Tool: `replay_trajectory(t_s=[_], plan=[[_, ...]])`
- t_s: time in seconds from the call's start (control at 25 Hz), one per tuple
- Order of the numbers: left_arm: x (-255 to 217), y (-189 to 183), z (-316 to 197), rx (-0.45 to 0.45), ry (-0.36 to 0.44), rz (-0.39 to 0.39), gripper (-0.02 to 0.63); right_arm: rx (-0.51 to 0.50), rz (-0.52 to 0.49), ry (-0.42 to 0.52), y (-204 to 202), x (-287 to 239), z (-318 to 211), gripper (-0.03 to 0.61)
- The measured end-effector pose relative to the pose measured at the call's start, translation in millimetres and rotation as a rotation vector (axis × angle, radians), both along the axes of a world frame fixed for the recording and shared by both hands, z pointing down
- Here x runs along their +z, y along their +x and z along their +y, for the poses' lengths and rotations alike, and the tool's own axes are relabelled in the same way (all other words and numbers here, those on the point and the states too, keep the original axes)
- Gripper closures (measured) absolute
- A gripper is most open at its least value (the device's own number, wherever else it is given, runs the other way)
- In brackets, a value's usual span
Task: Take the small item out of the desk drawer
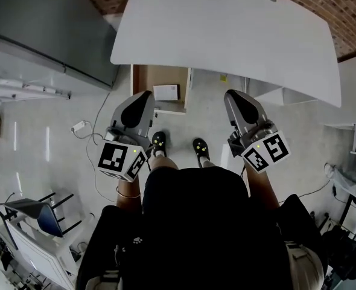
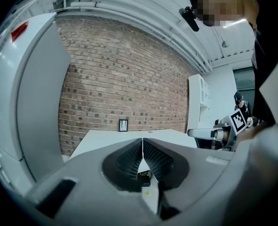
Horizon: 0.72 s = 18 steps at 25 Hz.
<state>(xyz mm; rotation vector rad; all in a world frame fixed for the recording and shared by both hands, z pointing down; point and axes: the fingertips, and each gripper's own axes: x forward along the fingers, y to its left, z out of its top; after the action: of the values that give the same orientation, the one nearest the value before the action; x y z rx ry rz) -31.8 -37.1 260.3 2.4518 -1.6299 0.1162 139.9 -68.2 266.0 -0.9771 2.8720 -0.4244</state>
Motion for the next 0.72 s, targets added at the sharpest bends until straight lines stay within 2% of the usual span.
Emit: replay_trajectory(t_s=[0.2, 0.48, 0.72], plan=[[7.3, -27.5, -2.6, 0.025, -0.009, -0.004, 0.612, 0.022, 0.015, -0.004, -26.7, 3.3, 2.6, 0.574], [28.0, -63.6, -9.8, 0.086, -0.043, -0.072, 0.612, 0.055, 0.054, -0.017, -67.9, 9.0, 2.6, 0.574], [55.0, -94.9, -18.8, 0.142, -0.086, -0.06, 0.607, 0.105, 0.089, -0.032, -100.0, 25.3, 0.1, 0.574]])
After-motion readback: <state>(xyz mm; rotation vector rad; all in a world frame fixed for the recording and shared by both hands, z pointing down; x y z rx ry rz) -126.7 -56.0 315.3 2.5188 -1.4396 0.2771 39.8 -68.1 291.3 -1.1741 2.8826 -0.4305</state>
